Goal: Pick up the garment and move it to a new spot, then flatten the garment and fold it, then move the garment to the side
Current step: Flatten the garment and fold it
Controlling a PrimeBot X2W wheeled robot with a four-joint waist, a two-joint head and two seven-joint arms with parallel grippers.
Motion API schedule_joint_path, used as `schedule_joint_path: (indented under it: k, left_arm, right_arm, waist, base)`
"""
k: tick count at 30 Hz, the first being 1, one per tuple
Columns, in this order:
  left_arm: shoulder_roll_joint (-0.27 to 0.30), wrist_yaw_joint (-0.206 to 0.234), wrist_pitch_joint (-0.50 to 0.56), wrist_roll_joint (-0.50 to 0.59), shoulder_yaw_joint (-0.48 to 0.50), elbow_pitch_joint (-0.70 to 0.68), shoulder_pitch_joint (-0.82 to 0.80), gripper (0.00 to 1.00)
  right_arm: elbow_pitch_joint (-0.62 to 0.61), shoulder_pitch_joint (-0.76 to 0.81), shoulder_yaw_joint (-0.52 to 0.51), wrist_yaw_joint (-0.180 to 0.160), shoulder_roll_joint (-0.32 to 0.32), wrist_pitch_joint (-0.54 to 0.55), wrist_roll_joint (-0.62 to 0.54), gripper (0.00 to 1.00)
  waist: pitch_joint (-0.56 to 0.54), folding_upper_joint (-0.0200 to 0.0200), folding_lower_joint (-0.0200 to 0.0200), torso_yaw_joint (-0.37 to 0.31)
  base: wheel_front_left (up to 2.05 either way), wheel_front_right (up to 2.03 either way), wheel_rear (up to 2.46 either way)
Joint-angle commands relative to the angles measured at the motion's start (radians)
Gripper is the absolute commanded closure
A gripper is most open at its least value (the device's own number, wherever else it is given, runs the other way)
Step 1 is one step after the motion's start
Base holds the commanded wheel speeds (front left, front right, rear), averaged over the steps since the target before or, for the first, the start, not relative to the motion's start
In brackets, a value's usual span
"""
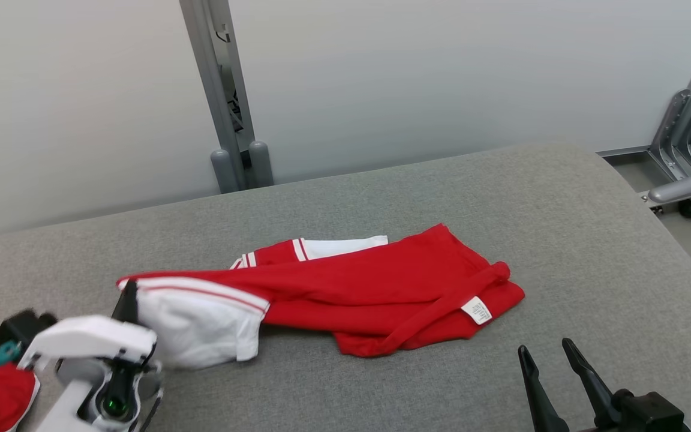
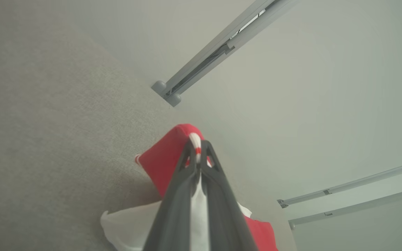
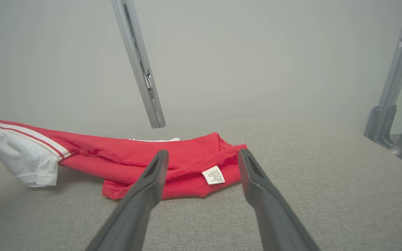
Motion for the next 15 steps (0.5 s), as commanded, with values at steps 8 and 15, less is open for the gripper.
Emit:
schedule_joint_path:
  k: [8,15]
  left_arm:
    - [0.019,-0.035,-0.017,0.082,0.097,0.043,0.087,0.78]
    - [-0.030,-0.044,-0.016,0.272,0.163,0.119,0.090,0.00]
  right_arm:
    - [0.002,0.011,-0.001,0.000,-0.004,-0.002,-0.013,0.00]
    - [0.013,-0.009,0.021,0.000,-0.005,-0.001,-0.010,0.00]
  waist:
    - [0.001,0.0000,0.0000,0.034]
    - [-0.005,0.0000,0.0000,0.042]
  base:
    - [0.00,0.00,0.00]
    - [0.00,0.00,0.00]
